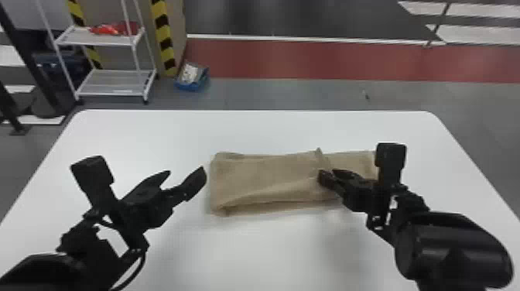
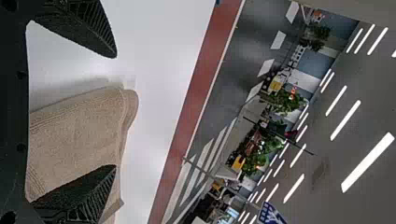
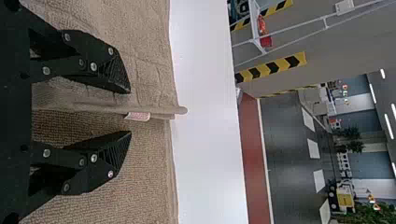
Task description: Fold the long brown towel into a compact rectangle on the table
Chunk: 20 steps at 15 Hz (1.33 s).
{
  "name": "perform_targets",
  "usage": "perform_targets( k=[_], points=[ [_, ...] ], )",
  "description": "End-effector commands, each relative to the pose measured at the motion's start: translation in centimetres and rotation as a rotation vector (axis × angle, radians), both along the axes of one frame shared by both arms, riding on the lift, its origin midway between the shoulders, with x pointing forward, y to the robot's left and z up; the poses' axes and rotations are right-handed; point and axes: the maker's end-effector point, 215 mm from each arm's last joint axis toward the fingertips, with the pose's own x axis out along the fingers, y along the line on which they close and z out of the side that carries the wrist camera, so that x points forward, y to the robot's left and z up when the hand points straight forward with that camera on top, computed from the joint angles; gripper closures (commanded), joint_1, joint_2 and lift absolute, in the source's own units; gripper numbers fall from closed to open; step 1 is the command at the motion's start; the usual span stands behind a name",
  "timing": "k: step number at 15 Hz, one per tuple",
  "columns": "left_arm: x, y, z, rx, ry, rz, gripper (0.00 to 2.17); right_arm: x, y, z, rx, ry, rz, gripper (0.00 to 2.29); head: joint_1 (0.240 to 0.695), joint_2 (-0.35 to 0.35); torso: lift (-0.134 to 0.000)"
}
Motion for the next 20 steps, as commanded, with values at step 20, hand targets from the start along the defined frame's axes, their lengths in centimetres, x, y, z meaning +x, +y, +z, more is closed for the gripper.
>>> perform_targets(
  k=[20],
  points=[
    [-0.8,-0.9,-0.1,-0.003,0.003,-0.013,0.04,-1.7,-5.7,2.1,0.091,-0.04,-0.088,1.48,0.695,-0.119,-0.124]
  ],
)
